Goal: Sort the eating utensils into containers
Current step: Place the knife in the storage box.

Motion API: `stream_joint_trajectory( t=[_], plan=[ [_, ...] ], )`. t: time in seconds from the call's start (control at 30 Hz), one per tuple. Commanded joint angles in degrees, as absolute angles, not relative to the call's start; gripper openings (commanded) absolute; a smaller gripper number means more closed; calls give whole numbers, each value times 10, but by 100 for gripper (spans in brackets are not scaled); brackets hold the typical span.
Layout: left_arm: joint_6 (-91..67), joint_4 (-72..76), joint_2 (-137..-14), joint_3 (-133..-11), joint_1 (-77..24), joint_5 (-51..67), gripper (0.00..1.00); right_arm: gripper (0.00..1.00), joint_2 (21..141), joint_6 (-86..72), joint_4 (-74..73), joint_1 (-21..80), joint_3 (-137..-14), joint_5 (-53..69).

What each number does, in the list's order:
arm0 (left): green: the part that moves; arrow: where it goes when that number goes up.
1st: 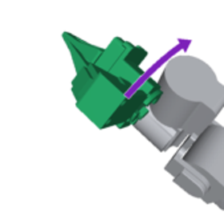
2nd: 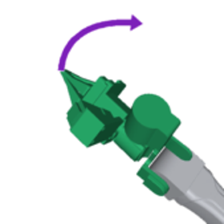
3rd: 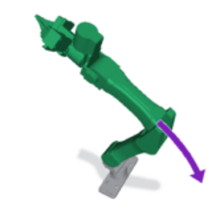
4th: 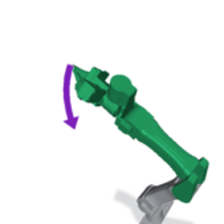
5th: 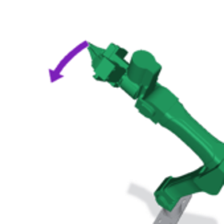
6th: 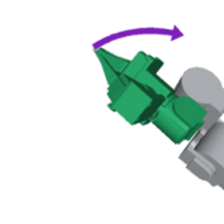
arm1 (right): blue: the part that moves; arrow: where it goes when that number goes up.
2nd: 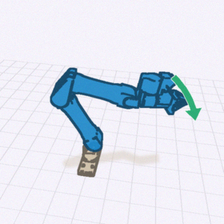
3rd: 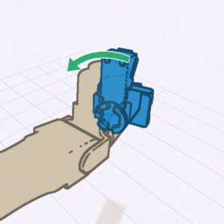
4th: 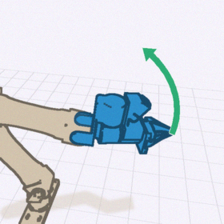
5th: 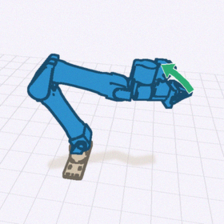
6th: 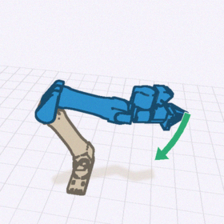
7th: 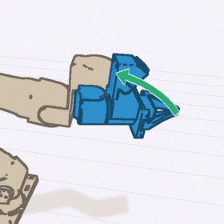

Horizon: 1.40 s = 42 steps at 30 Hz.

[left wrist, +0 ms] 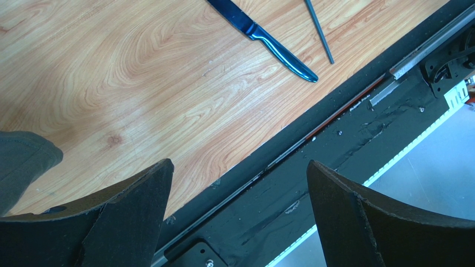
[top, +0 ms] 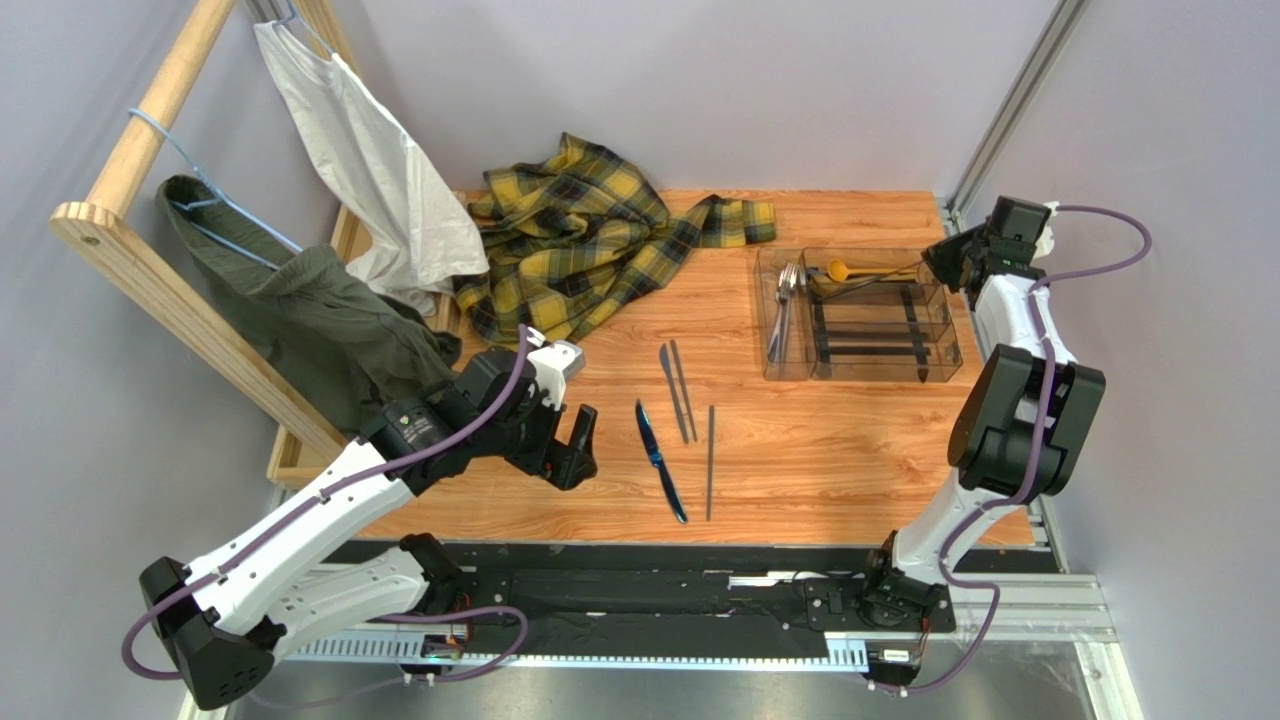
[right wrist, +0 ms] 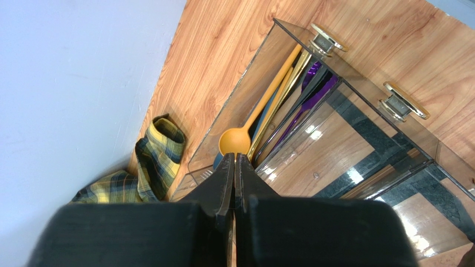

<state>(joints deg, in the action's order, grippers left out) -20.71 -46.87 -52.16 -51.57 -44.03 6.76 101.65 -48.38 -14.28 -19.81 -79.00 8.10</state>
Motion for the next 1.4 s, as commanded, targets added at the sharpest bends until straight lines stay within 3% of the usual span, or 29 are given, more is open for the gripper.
stream_joint_trajectory(
  t=[0.0, 0.47, 0.57, 0.6, 0.73, 0.83, 1.2, 1.37],
  plan=[
    [-211, -459, -515, -518, -437, 69, 98, 0, 1026, -486, -118, -202, -813, 59],
    [-209, -454, -517, -515, -437, 79, 98, 3, 1053, -486, -66, -193, -741, 91],
    [-209, -454, -516, -516, -437, 80, 98, 11, 1051, -483, -68, -192, -732, 95],
    [-209, -454, -515, -516, -437, 79, 98, 22, 1049, -481, -62, -192, -729, 99],
    [-211, -457, -514, -518, -437, 72, 98, 36, 1031, -479, -55, -192, -716, 101],
    [-210, -455, -508, -517, -437, 69, 98, 38, 1026, -470, -77, -192, -723, 100],
    [-213, -457, -509, -516, -436, 61, 98, 63, 939, -468, -119, -192, -689, 61],
    [-212, -457, -515, -516, -436, 61, 98, 66, 892, -476, -108, -192, -667, 75]
  ],
)
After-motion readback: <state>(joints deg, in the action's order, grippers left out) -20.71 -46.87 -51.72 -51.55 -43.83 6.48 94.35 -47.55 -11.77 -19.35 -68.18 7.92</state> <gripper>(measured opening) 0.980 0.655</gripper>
